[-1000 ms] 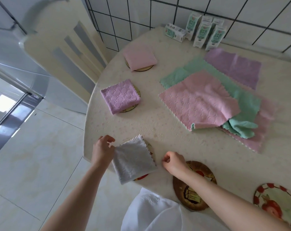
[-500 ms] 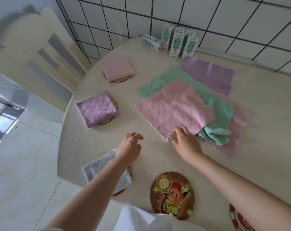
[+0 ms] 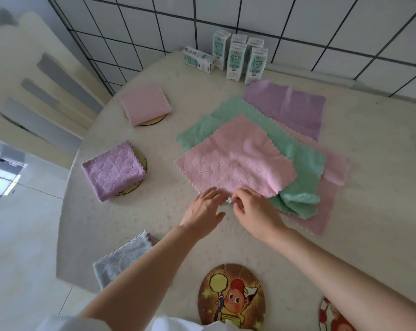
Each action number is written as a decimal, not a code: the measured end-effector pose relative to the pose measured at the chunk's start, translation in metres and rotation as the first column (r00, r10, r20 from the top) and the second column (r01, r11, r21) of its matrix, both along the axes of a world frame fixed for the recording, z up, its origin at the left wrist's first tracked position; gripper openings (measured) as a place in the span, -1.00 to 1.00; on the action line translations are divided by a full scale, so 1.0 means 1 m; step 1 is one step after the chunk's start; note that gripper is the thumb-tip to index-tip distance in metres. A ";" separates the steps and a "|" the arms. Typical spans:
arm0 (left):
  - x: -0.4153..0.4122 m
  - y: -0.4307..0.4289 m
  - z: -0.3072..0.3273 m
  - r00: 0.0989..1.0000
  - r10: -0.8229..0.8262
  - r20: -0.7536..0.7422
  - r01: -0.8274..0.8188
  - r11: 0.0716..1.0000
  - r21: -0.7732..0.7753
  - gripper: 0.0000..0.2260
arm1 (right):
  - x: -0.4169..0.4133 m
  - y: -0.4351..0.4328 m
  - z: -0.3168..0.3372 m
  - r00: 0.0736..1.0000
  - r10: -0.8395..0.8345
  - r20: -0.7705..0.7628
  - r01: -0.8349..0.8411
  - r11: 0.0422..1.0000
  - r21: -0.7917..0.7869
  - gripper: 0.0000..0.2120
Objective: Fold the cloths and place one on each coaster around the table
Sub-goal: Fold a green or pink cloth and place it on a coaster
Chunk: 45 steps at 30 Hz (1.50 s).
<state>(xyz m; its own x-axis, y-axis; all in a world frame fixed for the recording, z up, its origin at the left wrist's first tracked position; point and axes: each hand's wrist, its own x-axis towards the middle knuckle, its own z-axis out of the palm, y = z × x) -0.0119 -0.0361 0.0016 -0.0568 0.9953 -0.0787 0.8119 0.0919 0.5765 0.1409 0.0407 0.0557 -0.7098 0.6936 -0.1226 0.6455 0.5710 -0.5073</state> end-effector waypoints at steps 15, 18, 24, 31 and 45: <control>-0.082 0.046 0.046 0.915 0.403 0.035 -0.404 0.912 0.071 -0.80 | 0.022 0.059 0.073 0.937 -0.130 -0.325 0.154 0.987 0.051 -0.76; -0.086 0.056 0.076 0.864 0.492 0.109 -0.502 0.857 0.118 -0.80 | 0.019 0.073 0.081 0.915 -0.156 -0.372 0.218 0.968 0.128 -0.78; -0.077 0.040 0.127 0.810 0.532 0.247 -0.586 0.749 0.309 -0.81 | 0.036 0.062 0.100 0.885 -0.139 -0.445 0.267 0.933 0.241 -0.77; -0.031 -0.054 0.120 0.892 0.448 0.062 -0.427 0.790 0.441 -0.79 | 0.092 0.010 0.078 0.938 -0.024 -0.346 0.151 0.927 0.345 -0.72; 0.120 -0.227 0.040 0.924 0.382 -0.036 -0.365 0.905 0.217 -0.83 | 0.225 -0.081 0.005 0.963 0.210 -0.167 -0.202 0.977 0.067 -0.62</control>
<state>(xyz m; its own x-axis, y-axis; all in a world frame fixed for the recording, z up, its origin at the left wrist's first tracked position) 0.1085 -0.2627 0.0411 -0.4252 0.8940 0.1413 0.7831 0.2851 0.5526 0.3661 -0.0408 0.0603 -0.8454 0.5323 0.0451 0.4164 0.7095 -0.5686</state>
